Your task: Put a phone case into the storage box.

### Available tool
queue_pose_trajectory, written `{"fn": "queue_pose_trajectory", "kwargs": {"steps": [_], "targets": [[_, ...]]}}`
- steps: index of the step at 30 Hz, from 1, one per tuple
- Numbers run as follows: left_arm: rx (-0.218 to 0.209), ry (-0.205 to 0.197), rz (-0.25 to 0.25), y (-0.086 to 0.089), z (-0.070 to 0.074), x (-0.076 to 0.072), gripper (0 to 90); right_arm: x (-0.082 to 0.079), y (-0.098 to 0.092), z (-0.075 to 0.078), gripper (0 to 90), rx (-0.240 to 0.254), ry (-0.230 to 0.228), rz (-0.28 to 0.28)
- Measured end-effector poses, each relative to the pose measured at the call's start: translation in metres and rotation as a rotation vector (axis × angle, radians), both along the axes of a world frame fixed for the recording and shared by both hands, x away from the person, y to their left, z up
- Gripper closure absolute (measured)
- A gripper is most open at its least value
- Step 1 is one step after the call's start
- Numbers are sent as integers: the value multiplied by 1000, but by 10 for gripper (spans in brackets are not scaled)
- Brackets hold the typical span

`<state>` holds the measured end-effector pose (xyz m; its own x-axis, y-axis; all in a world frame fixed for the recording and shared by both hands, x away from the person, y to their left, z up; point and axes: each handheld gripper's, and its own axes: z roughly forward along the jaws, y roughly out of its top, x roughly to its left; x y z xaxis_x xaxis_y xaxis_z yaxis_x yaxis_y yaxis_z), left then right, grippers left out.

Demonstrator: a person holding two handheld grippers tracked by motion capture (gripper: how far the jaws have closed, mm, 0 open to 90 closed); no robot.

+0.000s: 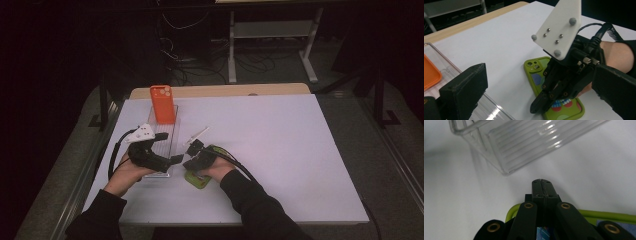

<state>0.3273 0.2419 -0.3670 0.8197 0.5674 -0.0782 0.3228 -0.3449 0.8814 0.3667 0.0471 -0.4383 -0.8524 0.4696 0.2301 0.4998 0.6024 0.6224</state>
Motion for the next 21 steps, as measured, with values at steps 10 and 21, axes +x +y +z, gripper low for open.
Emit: {"fn": "queue_pose_trajectory", "kwargs": {"steps": [10,21], "targets": [[8,1,-2,-3,-1,-1,0,-15,-22,0,885,-21,-18,27],[18,3,-11,-5,-3,-2,0,-32,-54,2,885,-50,-26,35]]}}
